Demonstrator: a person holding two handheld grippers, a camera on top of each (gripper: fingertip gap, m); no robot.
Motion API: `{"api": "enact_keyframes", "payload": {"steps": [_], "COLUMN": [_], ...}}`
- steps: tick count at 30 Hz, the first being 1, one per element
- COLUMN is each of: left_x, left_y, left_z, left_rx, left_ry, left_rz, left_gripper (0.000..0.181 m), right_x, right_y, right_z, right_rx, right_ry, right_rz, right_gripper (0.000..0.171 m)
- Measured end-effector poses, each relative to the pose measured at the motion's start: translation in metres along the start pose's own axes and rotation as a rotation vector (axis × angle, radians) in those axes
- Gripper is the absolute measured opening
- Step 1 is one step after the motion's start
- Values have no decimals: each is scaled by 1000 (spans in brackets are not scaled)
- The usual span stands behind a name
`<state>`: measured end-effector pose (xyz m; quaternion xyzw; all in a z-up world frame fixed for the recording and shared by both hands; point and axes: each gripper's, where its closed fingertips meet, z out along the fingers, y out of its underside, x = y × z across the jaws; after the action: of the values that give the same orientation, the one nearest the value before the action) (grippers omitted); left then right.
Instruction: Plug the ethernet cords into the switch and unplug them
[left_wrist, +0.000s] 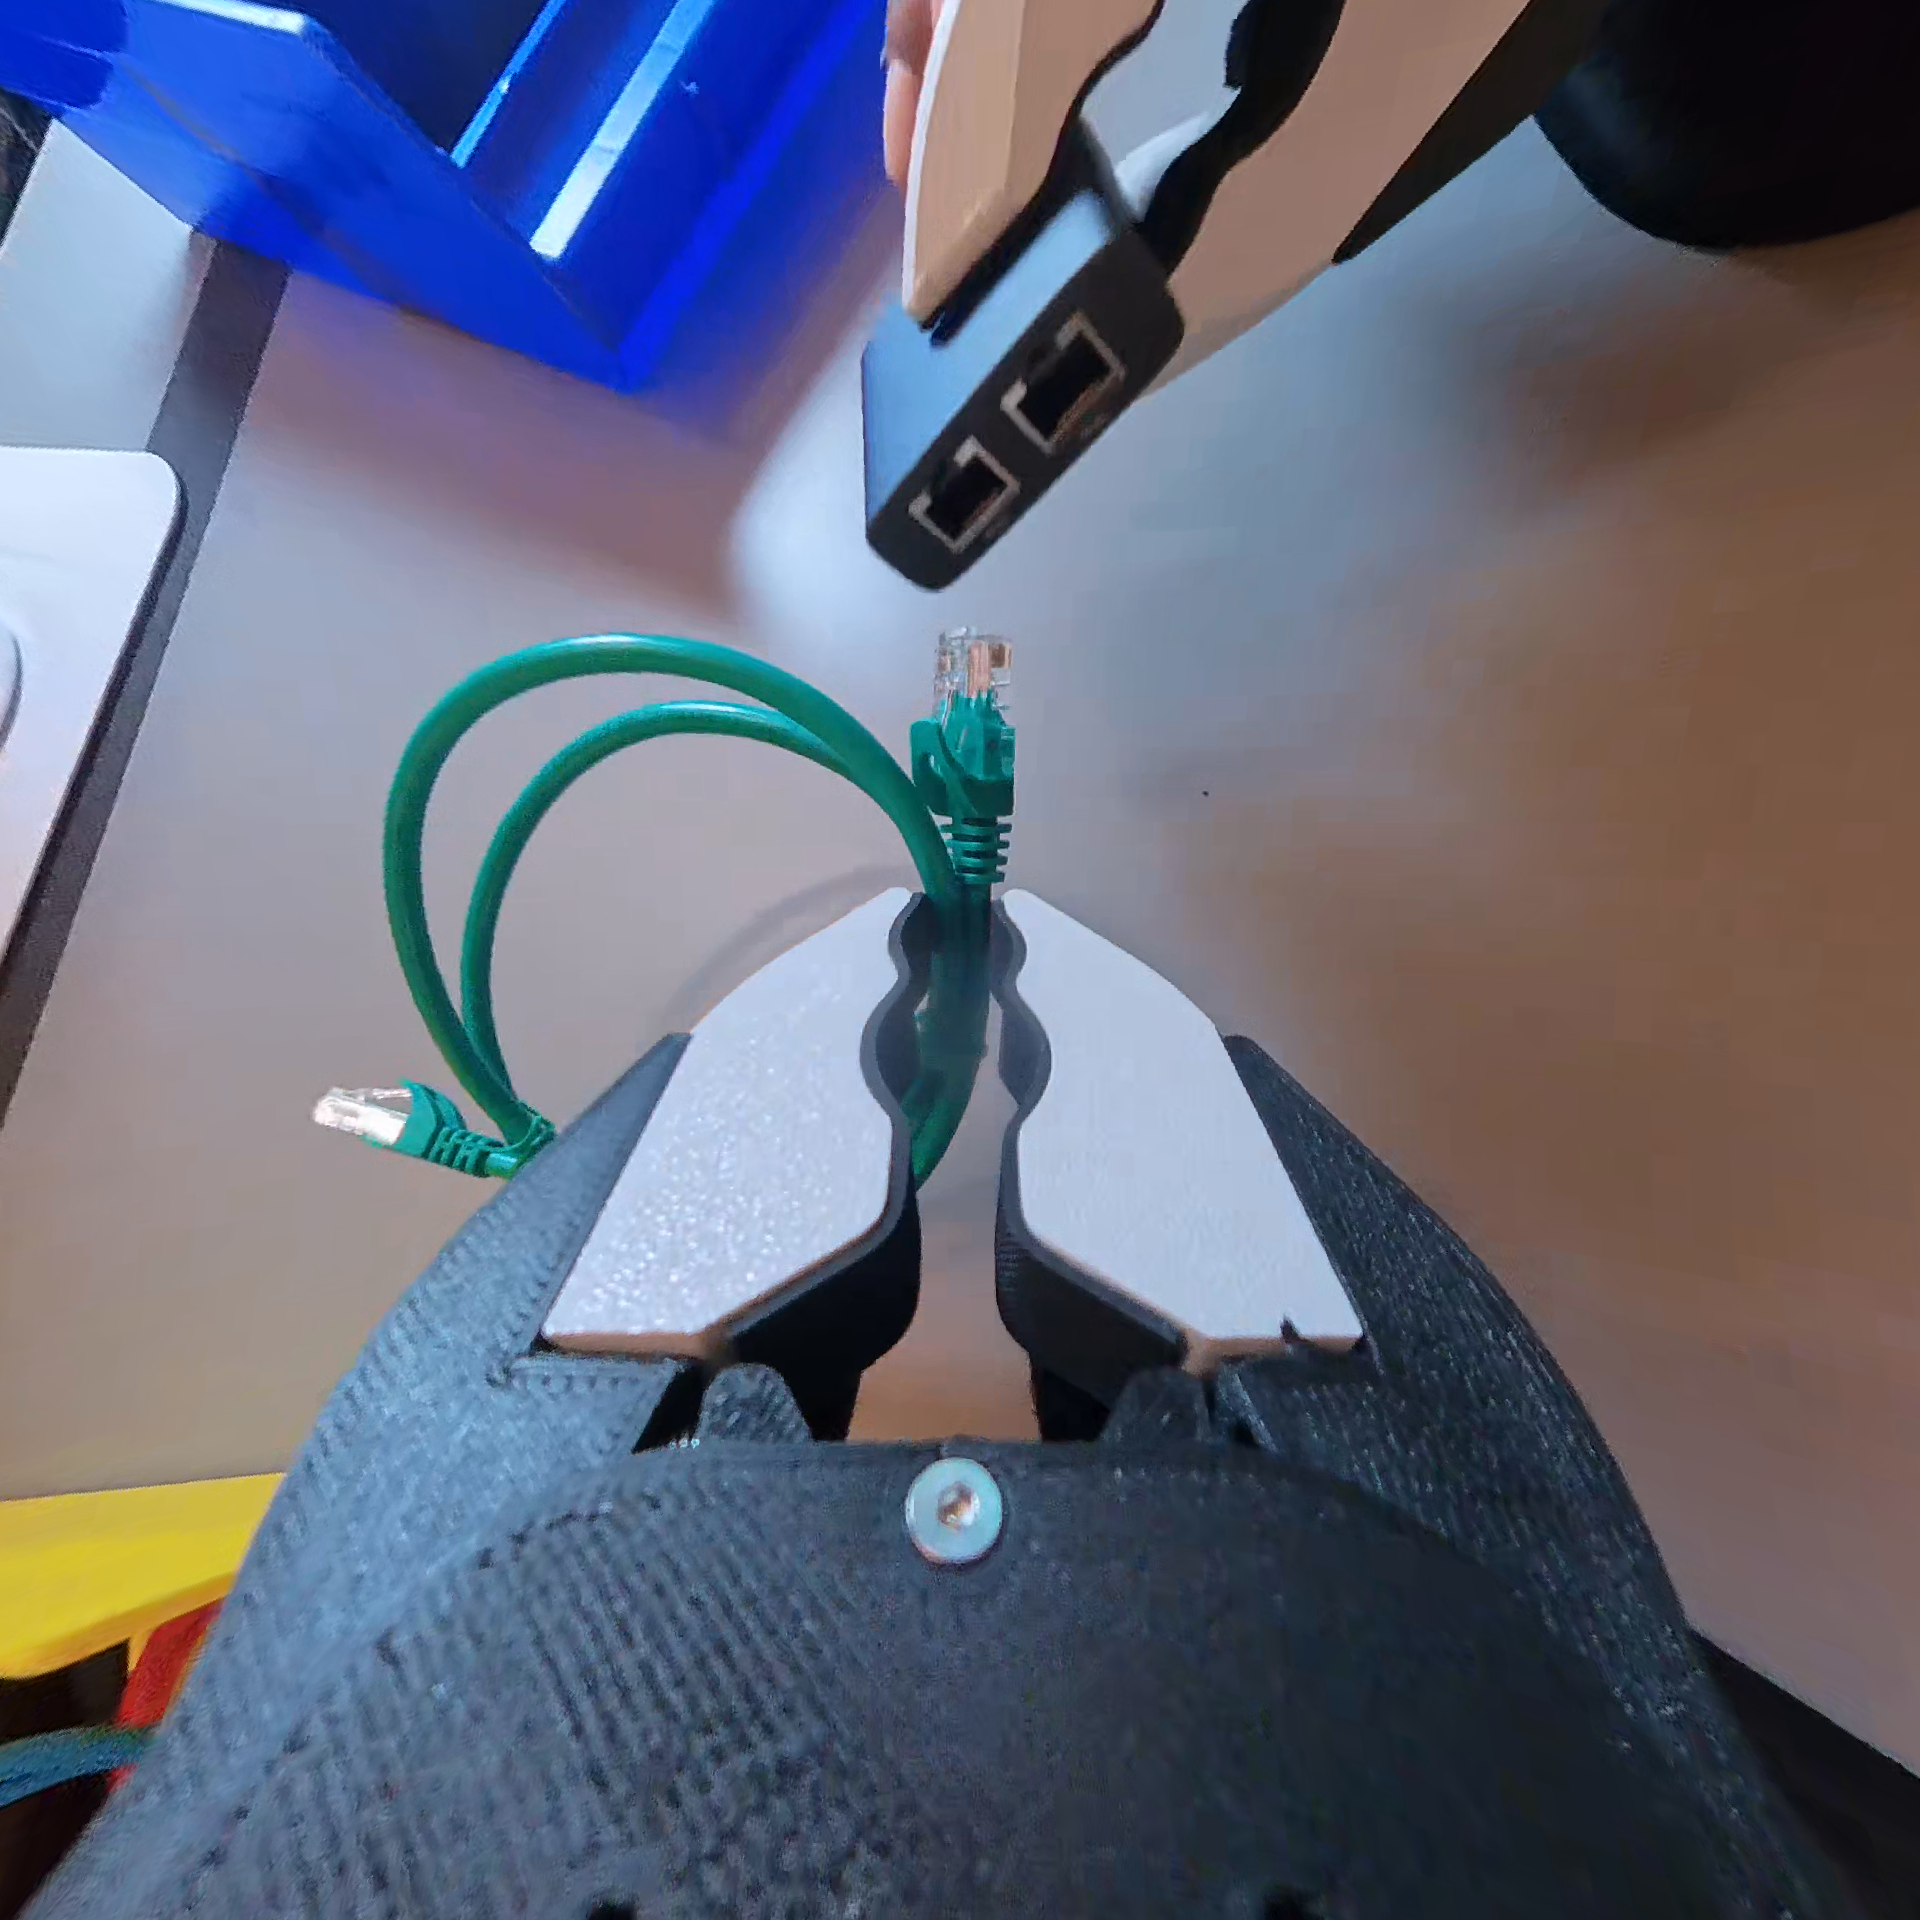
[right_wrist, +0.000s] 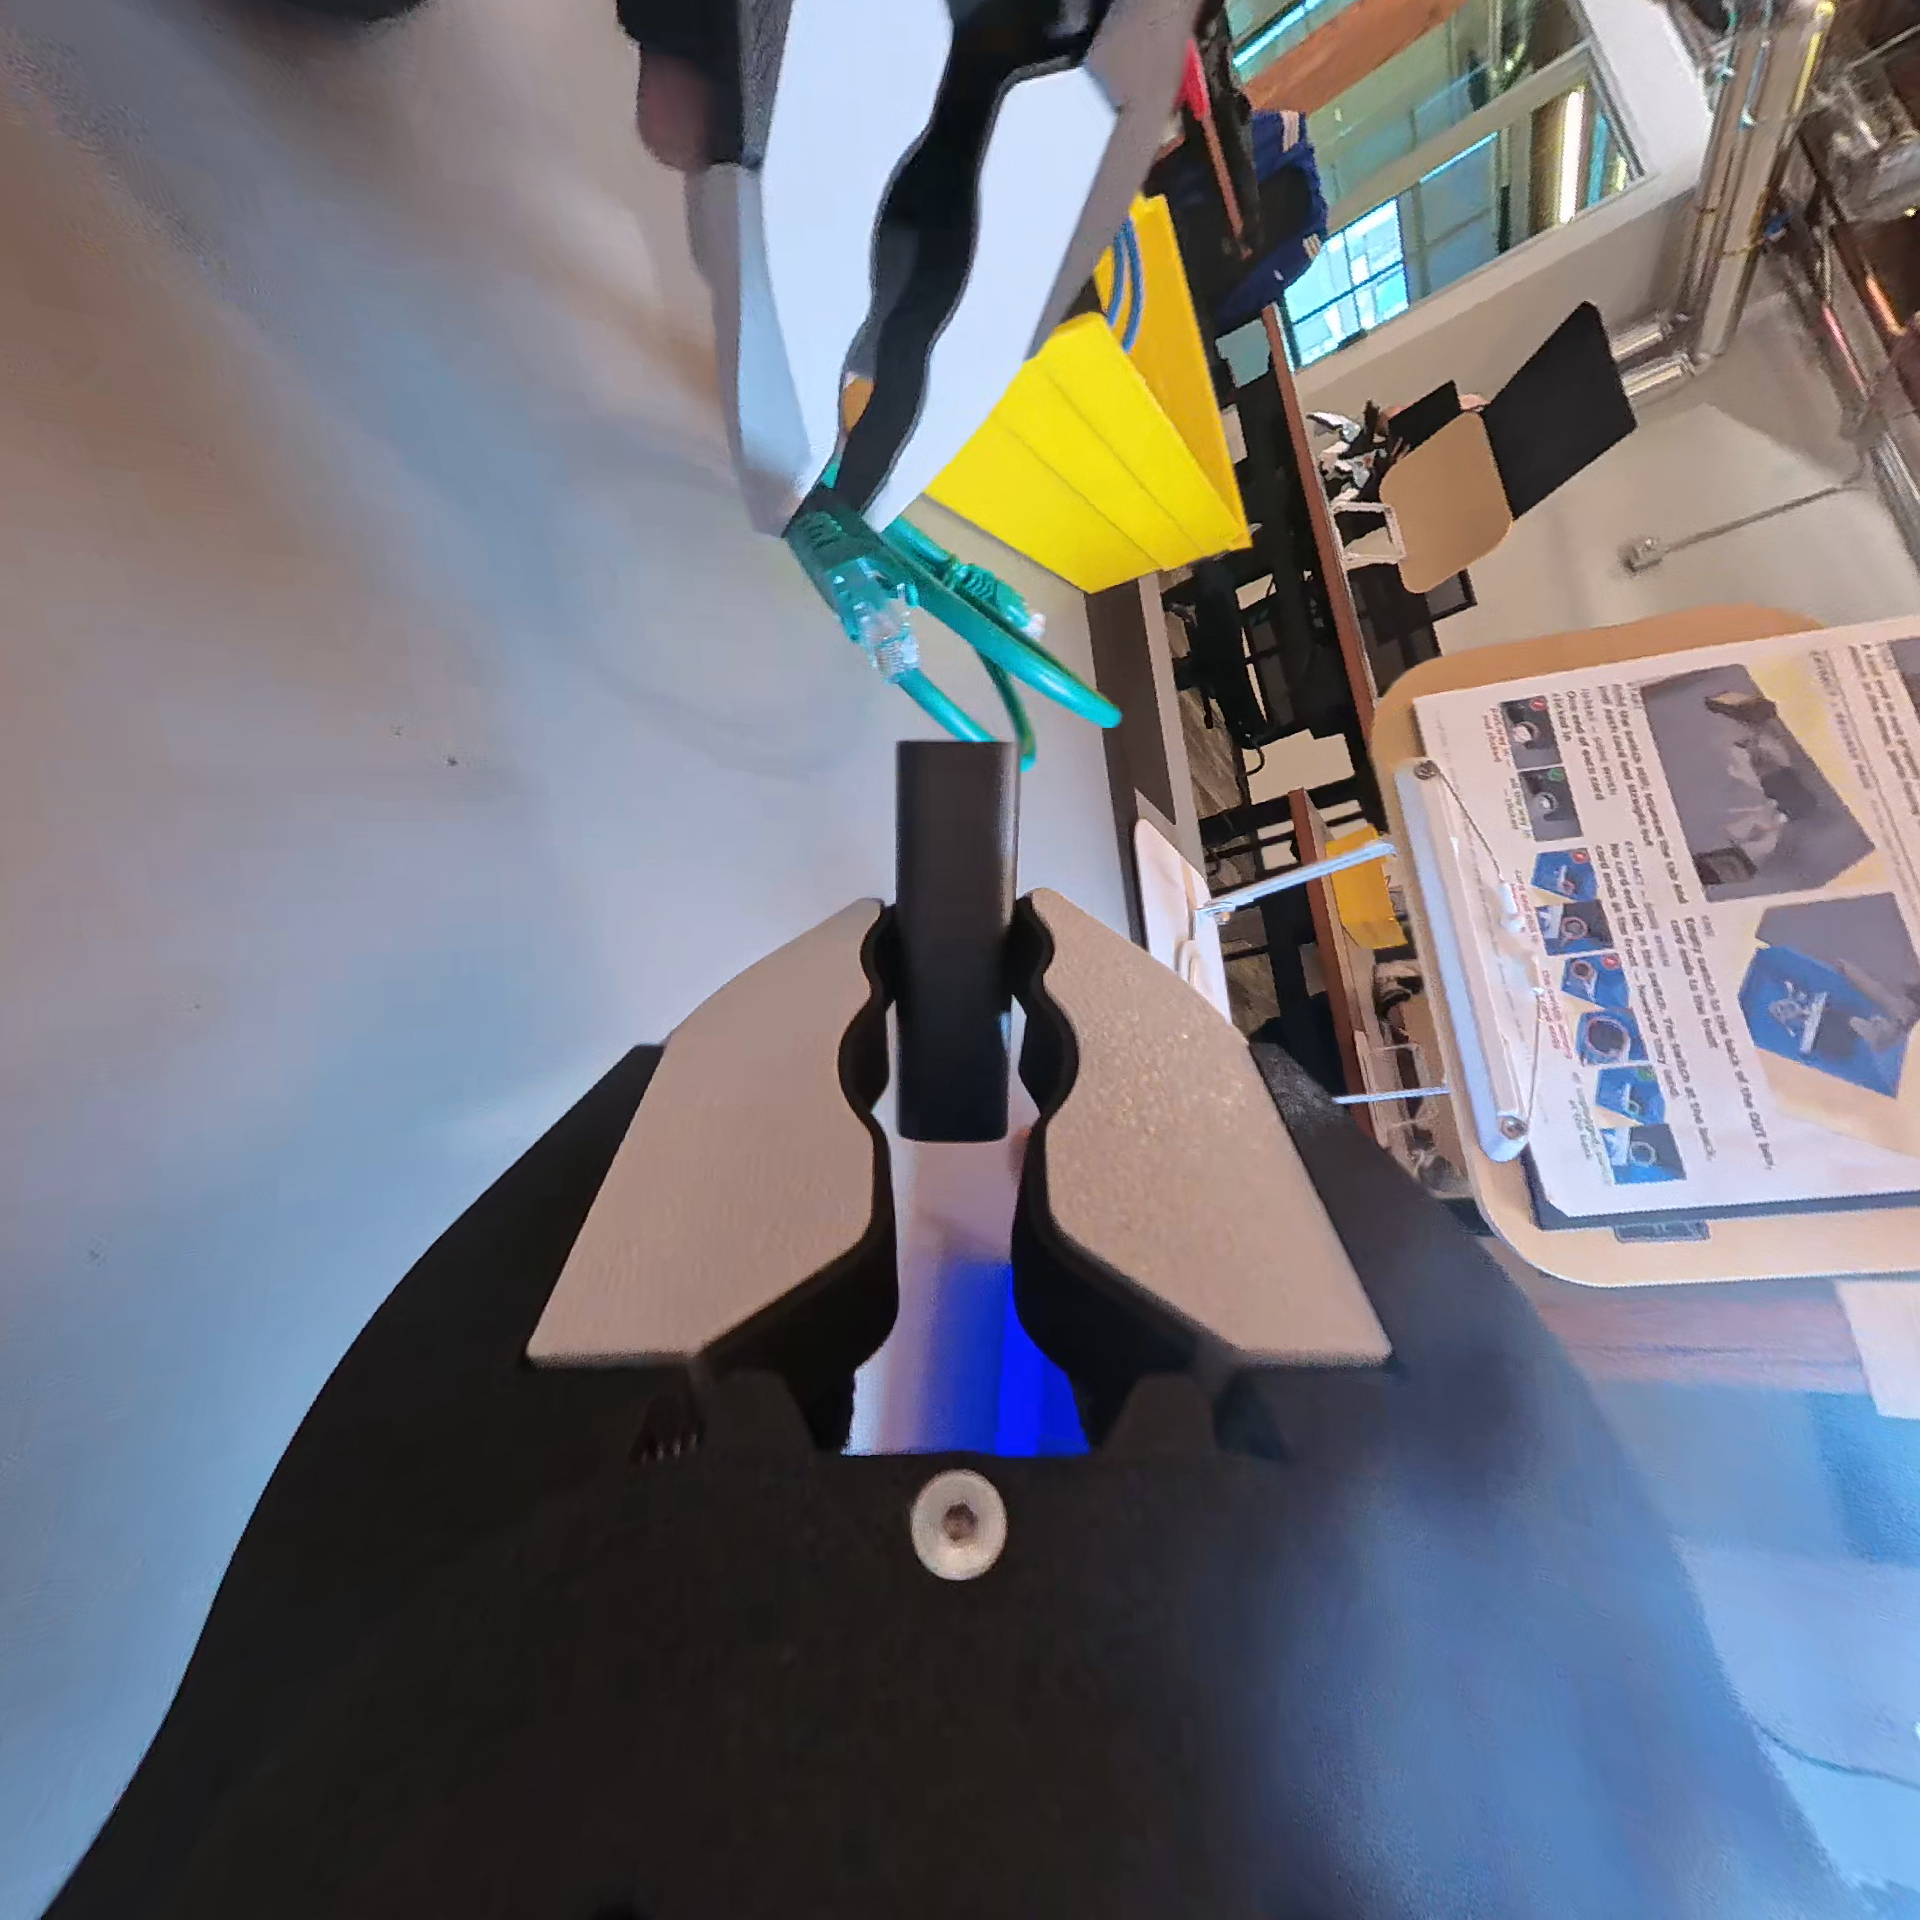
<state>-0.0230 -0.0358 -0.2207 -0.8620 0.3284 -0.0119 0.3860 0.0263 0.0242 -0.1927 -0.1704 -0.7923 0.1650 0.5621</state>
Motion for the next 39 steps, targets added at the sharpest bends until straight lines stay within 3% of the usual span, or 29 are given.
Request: {"api": "enact_keyframes", "payload": {"steps": [10, 19, 29, 39], "left_x": [5, 8, 23, 27], "left_y": [14, 25, 2, -15], "left_z": [13, 21, 6, -8], "left_rx": [-124, -212, -45, 79], "left_ry": [-9, -20, 95, 174], "left_rz": [-19, 0, 20, -46], "left_gripper": [11, 11, 8, 8], "right_x": [-26, -42, -41, -28], "right_y": [0, -4, -30, -24], "right_z": [21, 28, 6, 4], "right_rx": [-117, -124, 147, 132], "right_ry": [-16, -59, -130, -121], "right_rz": [-216, -244, -15, 82], "right_gripper": [21, 21, 21, 23]}}
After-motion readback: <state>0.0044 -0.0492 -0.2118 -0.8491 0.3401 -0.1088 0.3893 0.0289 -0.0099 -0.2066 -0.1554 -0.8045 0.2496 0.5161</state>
